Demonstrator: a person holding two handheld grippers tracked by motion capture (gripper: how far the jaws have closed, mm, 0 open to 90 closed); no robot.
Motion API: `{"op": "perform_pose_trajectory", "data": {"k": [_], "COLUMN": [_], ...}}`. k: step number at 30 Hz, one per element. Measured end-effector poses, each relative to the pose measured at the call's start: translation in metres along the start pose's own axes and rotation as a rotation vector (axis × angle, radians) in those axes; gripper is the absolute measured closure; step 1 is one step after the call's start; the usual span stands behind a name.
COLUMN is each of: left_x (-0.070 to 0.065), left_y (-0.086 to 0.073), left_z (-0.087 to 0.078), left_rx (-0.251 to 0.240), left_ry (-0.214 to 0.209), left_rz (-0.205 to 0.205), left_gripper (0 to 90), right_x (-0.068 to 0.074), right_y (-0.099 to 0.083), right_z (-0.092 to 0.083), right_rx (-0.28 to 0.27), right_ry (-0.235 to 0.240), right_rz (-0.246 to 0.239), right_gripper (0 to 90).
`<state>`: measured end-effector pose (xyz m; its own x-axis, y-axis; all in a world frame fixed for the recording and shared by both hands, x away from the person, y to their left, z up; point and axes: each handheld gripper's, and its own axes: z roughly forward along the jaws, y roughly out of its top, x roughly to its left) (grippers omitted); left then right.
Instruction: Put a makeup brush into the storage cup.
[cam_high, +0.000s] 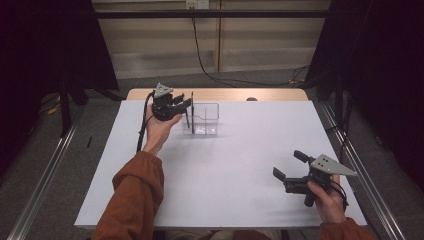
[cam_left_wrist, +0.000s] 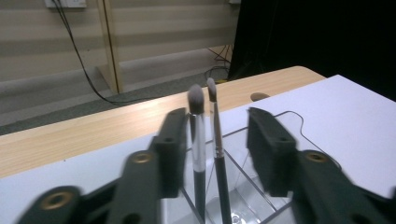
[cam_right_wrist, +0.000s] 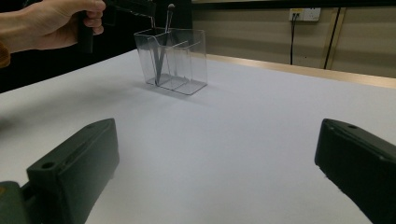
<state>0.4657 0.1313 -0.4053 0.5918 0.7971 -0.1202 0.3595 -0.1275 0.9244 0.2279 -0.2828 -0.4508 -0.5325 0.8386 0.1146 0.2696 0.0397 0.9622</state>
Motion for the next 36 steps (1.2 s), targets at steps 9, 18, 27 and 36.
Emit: {"op": "perform_pose_trajectory", "data": {"k": [9, 18, 27, 36], "left_x": [0.000, -0.002, -0.001, -0.006], "left_y": [0.002, 0.002, 0.004, 0.005], "left_z": [-0.002, -0.003, -0.009, -0.026], "left_rx": [-0.003, -0.008, -0.017, -0.048], "left_ry": [0.040, 0.023, 0.009, -0.023], "left_rz": [0.009, -0.008, -0.009, 0.027], "left_gripper": [32.7, 11.3, 2.2, 2.5], "right_x": [0.000, -0.001, -0.002, -0.002], "right_y": [0.000, -0.001, -0.002, -0.002], "right_z": [0.000, -0.001, -0.001, -0.002], "right_rx": [-0.001, 0.002, 0.002, 0.001], "right_ry": [0.001, -0.001, -0.002, -0.010], "right_rz": [-0.002, 0.002, 0.001, 0.006], "right_gripper": [0.0, 0.0, 0.0, 0.0]}}
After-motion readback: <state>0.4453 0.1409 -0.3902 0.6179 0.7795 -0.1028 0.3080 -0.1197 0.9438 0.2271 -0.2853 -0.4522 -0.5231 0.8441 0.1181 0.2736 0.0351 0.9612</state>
